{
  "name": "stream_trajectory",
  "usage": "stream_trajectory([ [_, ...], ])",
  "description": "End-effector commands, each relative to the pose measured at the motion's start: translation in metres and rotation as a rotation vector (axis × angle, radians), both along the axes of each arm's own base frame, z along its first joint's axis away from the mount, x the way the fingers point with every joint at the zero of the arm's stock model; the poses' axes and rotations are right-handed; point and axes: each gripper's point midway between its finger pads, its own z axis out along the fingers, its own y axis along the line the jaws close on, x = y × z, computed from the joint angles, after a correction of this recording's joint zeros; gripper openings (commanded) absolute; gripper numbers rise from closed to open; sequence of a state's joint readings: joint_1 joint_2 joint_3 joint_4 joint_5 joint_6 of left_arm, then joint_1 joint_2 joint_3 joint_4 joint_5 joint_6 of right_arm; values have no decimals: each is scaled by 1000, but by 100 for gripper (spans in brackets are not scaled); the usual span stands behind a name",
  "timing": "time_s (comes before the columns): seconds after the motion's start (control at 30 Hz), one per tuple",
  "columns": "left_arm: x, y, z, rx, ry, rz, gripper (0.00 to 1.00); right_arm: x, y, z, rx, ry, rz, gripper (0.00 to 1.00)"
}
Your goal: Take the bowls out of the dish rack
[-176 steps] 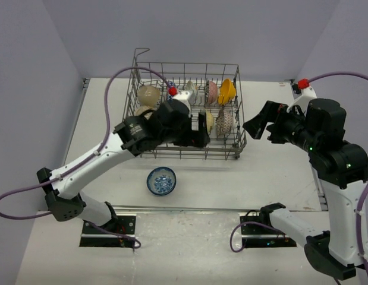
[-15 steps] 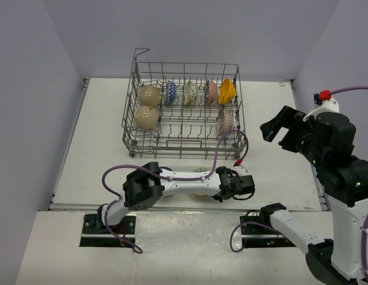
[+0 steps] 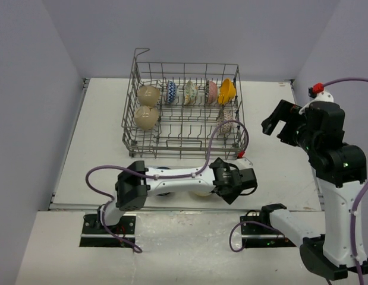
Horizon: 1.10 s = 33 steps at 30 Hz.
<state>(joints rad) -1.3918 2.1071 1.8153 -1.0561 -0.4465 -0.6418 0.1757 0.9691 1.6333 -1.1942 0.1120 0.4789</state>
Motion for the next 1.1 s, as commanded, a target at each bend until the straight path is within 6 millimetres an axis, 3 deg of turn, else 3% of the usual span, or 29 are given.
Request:
stream_trajectory([
  [0.0,1,-11,140,-363,-71,48,100,32,-1,-17,-55,73,34,99],
  [0.03,0,-8,157,-408,-74,58,100,32,-2,-16,-60,72,29,99],
  [0.07,4,-2,177,-452,-104,83,100,46,-1,-29,-79,134,31,98],
  [0.1,6,3,199,-507,-122,102,100,53,1,-27,-86,142,38,97],
  [0.13,9,15,229,-592,-134,136,100,58,2,-30,-111,167,41,96],
  [0.23,36,41,278,-765,-111,218,100,81,12,-36,-225,213,54,95],
  [0.27,53,51,287,-801,-98,255,100,86,9,-39,-279,234,36,95],
  [0.33,70,70,312,-869,-140,297,100,102,25,-51,-365,281,69,94],
  [0.47,90,99,339,-893,-209,344,100,126,35,-79,-518,347,56,89],
  [0.53,105,117,356,-901,-255,369,100,137,50,-101,-572,396,90,82],
  [0.6,118,135,360,-882,-285,394,100,147,64,-118,-629,428,112,78],
  [0.67,120,141,358,-877,-270,391,100,155,71,-123,-675,430,105,78],
  [0.73,122,144,346,-848,-245,387,100,163,80,-140,-715,461,119,76],
  [0.87,120,150,327,-783,-229,369,100,174,87,-163,-801,492,117,71],
  [1.07,127,168,319,-720,-240,357,100,192,87,-182,-889,470,78,54],
])
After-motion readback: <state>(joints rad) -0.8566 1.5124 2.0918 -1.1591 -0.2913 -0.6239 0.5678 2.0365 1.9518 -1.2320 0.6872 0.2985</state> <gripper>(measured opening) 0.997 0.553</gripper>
